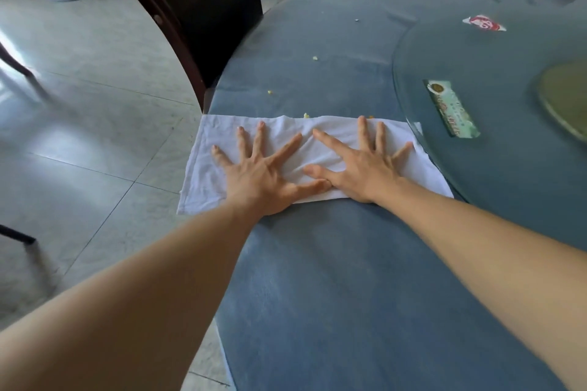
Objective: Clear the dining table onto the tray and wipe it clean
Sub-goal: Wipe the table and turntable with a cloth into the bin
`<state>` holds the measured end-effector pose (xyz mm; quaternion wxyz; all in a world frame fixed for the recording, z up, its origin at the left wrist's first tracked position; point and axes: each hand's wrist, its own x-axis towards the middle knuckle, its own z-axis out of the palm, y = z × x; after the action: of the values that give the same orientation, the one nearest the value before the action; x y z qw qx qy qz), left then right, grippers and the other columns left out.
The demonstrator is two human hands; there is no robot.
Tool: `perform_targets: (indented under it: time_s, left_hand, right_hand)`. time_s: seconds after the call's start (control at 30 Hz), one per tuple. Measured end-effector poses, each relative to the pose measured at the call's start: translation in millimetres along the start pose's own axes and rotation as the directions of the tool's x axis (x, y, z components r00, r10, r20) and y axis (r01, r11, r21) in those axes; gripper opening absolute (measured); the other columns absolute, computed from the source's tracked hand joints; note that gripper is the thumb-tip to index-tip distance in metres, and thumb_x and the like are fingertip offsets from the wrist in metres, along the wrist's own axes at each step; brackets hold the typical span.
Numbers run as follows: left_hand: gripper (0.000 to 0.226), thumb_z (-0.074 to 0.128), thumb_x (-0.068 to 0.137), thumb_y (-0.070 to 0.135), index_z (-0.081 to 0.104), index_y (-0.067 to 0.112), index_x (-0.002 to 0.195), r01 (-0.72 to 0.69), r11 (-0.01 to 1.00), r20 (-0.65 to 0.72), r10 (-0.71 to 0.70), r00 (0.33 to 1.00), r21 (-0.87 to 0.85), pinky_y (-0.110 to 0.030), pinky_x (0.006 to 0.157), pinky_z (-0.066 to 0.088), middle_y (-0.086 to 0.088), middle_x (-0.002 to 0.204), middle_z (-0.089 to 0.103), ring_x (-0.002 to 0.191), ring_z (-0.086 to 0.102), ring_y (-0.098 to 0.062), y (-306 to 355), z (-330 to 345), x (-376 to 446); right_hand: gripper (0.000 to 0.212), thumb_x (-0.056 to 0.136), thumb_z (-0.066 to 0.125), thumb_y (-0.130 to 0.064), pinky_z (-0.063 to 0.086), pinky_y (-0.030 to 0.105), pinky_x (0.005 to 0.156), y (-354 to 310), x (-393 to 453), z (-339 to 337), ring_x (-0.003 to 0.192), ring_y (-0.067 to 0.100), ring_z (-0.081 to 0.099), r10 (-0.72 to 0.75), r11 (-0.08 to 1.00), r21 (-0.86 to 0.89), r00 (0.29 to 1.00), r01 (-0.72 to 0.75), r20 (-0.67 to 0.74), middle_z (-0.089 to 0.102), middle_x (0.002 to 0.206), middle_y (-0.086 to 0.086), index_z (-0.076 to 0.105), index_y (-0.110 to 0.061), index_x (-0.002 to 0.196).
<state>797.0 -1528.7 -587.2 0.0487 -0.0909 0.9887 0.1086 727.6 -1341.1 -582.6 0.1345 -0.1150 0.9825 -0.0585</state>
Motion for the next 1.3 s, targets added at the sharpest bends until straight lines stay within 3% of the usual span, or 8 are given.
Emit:
perform_targets:
  time_s: [0.43, 0.73, 1.07, 1.3]
  left_hand:
    - [0.107, 0.018, 0.049, 0.111, -0.004, 0.07, 0.146, -0.071, 0.997, 0.01, 0.071, 0.997, 0.001, -0.074, 0.112, -0.012, 0.003, 0.17, -0.014, 0.153, -0.022, -0.031, -38.0, -23.7, 133.0]
    - [0.104, 0.02, 0.05, 0.111, -0.009, 0.072, 0.143, -0.236, 0.972, 0.055, 0.234, 0.971, 0.019, -0.069, 0.115, -0.008, 0.0, 0.169, -0.016, 0.153, -0.022, -0.035, -51.8, -41.2, 263.0]
    - [0.107, 0.019, 0.05, 0.11, -0.009, 0.07, 0.145, -0.332, 0.943, 0.106, 0.333, 0.937, -0.022, -0.07, 0.113, -0.014, 0.0, 0.168, -0.022, 0.151, -0.027, -0.035, -49.0, -55.6, 340.6]
    - [0.107, 0.014, 0.048, 0.11, -0.009, 0.07, 0.144, -0.389, 0.921, 0.102, 0.385, 0.917, 0.016, -0.072, 0.114, -0.007, 0.0, 0.169, -0.019, 0.153, -0.021, -0.035, -40.5, -61.7, 396.6]
  right_hand:
    - [0.083, 0.059, 0.018, -0.109, -0.012, 0.082, 0.108, -35.8, 115.0, -25.0, 0.154, 0.038, -0.026, 0.082, 0.996, 0.032, 0.996, -0.081, -0.032, -0.025, 0.17, 0.004, -0.009, -0.085, 0.134]
    - [0.079, 0.065, 0.022, -0.107, -0.012, 0.083, 0.108, -48.2, 204.4, -44.3, 0.153, 0.039, -0.028, 0.227, 0.97, 0.105, 0.972, -0.22, -0.064, -0.027, 0.169, 0.003, -0.007, -0.085, 0.135]
    - [0.079, 0.064, 0.021, -0.107, -0.01, 0.084, 0.108, -49.6, 263.0, -67.3, 0.153, 0.037, -0.028, 0.325, 0.941, 0.116, 0.943, -0.317, -0.064, -0.026, 0.169, 0.002, -0.008, -0.085, 0.135]
    - [0.079, 0.064, 0.017, -0.107, -0.01, 0.084, 0.107, -43.8, 306.1, -78.7, 0.154, 0.039, -0.026, 0.39, 0.916, 0.126, 0.918, -0.38, -0.075, -0.025, 0.17, 0.003, -0.008, -0.084, 0.135]
